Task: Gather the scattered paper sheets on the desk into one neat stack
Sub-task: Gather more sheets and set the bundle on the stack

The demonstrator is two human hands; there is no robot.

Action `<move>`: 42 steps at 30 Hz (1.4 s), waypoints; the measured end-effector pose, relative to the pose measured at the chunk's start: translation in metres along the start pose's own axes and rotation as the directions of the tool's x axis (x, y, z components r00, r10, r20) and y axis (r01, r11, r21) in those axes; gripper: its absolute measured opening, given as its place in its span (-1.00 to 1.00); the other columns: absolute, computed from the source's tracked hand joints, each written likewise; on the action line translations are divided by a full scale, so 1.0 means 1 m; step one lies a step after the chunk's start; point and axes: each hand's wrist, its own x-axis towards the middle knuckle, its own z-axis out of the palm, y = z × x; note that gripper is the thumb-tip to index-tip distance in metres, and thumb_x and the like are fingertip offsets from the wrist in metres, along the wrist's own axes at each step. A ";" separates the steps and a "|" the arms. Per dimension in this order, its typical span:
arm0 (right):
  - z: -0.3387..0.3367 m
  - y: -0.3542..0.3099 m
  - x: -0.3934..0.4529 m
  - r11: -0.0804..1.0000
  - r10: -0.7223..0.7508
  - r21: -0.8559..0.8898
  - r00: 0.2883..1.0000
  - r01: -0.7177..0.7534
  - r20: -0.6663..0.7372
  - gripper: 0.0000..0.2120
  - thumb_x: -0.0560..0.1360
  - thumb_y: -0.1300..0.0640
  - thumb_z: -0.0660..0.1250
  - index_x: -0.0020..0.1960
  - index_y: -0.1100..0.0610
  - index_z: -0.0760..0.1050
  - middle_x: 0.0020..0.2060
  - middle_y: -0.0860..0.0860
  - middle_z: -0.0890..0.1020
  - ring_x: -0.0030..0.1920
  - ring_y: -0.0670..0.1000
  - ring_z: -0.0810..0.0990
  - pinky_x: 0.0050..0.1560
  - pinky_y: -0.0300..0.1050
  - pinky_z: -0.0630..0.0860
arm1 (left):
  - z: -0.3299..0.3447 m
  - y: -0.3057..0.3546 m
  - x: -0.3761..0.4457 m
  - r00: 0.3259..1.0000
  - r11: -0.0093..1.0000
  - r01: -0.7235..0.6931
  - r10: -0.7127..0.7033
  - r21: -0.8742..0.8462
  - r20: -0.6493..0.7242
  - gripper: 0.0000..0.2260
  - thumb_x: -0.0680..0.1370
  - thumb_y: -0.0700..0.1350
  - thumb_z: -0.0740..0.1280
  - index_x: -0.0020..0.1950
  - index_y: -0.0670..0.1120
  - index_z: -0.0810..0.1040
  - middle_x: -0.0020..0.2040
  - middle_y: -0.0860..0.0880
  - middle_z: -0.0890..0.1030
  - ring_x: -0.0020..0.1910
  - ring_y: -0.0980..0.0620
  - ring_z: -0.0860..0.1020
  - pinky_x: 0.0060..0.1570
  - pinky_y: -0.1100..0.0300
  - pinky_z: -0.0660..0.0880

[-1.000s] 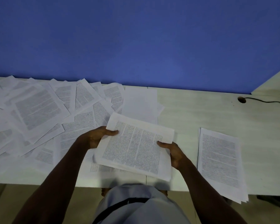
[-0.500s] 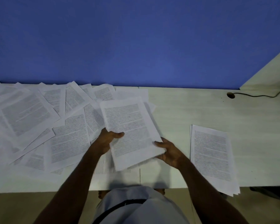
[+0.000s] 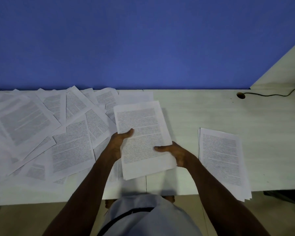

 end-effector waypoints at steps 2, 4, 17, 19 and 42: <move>-0.002 0.004 -0.002 1.000 -0.021 -0.005 0.999 0.020 -0.026 -0.59 0.49 0.25 0.52 0.32 0.17 0.61 0.21 0.14 0.70 0.20 0.18 0.69 0.23 0.14 0.61 | 0.007 -0.007 0.001 1.000 0.999 -0.003 0.003 0.033 0.008 -0.59 0.50 -0.24 0.47 0.34 -0.16 0.56 0.23 -0.16 0.66 0.20 -0.20 0.63 0.20 -0.18 0.55; -0.015 0.007 -0.005 0.999 -0.049 0.013 0.995 0.051 -0.088 -0.60 0.49 0.23 0.53 0.31 0.19 0.61 0.20 0.15 0.70 0.20 0.21 0.69 0.25 0.16 0.60 | 0.009 -0.011 0.003 1.000 0.996 0.006 -0.006 0.088 -0.001 -0.57 0.48 -0.27 0.48 0.34 -0.16 0.55 0.22 -0.16 0.66 0.19 -0.21 0.63 0.21 -0.21 0.54; -0.186 0.058 -0.108 0.977 -0.210 -0.206 0.496 0.063 -0.843 -0.80 0.47 0.27 0.55 0.08 0.24 0.68 -0.03 0.14 0.72 -0.09 0.11 0.66 0.00 -0.02 0.64 | 0.191 -0.109 0.067 0.998 0.757 0.033 -0.057 0.653 0.015 -0.74 0.45 -0.24 0.54 0.12 -0.15 0.68 0.12 -0.14 0.70 0.05 -0.14 0.68 0.07 -0.13 0.63; -0.208 0.073 -0.124 0.982 -0.176 -0.189 0.416 0.010 -0.892 -0.85 0.45 0.22 0.56 0.01 0.14 0.68 -0.05 0.13 0.74 -0.07 0.14 0.69 0.14 0.14 0.64 | 0.223 -0.131 0.072 0.998 0.640 -0.026 -0.021 0.768 0.052 -0.70 0.44 -0.18 0.56 0.15 -0.14 0.69 0.12 -0.11 0.70 0.06 -0.12 0.68 0.09 -0.10 0.63; -0.100 -0.010 0.034 0.776 -0.488 -0.628 0.695 0.067 -0.529 -0.90 0.45 0.07 0.35 -0.07 -0.10 0.58 -0.21 -0.07 0.70 -0.20 0.04 0.72 -0.10 0.15 0.68 | 0.091 -0.044 0.068 0.791 0.625 0.234 0.324 0.745 -0.520 -0.74 0.39 -0.12 0.42 0.03 -0.19 0.61 -0.01 -0.10 0.68 0.01 -0.16 0.67 0.04 0.08 0.60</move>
